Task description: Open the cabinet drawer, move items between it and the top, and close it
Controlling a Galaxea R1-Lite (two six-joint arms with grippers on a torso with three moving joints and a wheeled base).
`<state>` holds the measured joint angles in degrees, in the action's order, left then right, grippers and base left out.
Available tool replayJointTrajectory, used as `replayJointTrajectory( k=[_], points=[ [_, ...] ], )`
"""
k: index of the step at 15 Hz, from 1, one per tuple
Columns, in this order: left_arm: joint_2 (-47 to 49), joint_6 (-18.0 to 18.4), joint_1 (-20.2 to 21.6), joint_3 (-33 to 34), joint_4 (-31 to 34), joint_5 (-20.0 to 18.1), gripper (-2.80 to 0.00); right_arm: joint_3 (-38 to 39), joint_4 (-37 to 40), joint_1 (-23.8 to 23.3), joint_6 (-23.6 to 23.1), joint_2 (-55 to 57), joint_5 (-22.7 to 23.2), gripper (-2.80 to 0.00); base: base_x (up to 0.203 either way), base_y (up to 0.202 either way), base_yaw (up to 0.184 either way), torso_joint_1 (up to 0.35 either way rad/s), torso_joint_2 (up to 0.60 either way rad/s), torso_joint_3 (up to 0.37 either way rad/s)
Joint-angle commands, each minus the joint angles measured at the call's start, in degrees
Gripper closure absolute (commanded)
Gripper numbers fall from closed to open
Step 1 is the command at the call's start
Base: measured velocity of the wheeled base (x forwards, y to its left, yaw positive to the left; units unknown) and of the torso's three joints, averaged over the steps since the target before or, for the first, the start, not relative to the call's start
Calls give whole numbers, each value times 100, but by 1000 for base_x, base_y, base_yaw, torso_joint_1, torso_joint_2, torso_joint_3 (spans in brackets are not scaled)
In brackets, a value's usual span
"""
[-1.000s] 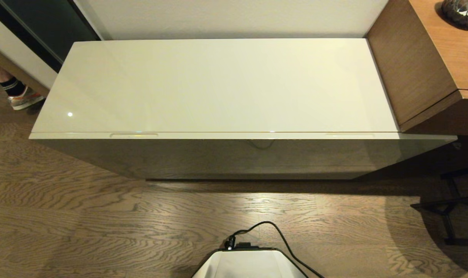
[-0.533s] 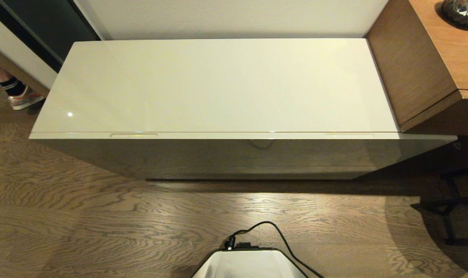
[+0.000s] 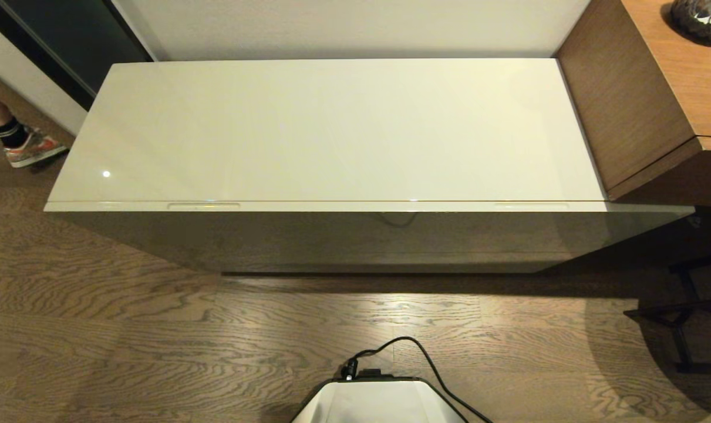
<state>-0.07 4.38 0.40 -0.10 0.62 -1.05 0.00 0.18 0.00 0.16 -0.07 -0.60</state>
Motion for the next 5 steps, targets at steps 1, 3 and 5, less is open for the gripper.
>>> replayJointTrajectory(
  k=[1,3,5],
  points=[
    [7,2,-1,1,-1,-1,0,18,-1,0,28,-72,-2,0,0,0,0,0,0,0],
    [7,2,-3,1,-1,-1,0,9,-1,0,19,-72,-2,0,0,0,0,0,0,0],
    [7,2,4,1,-1,-1,0,9,-1,0,19,-72,-2,0,0,0,0,0,0,0]
  ],
)
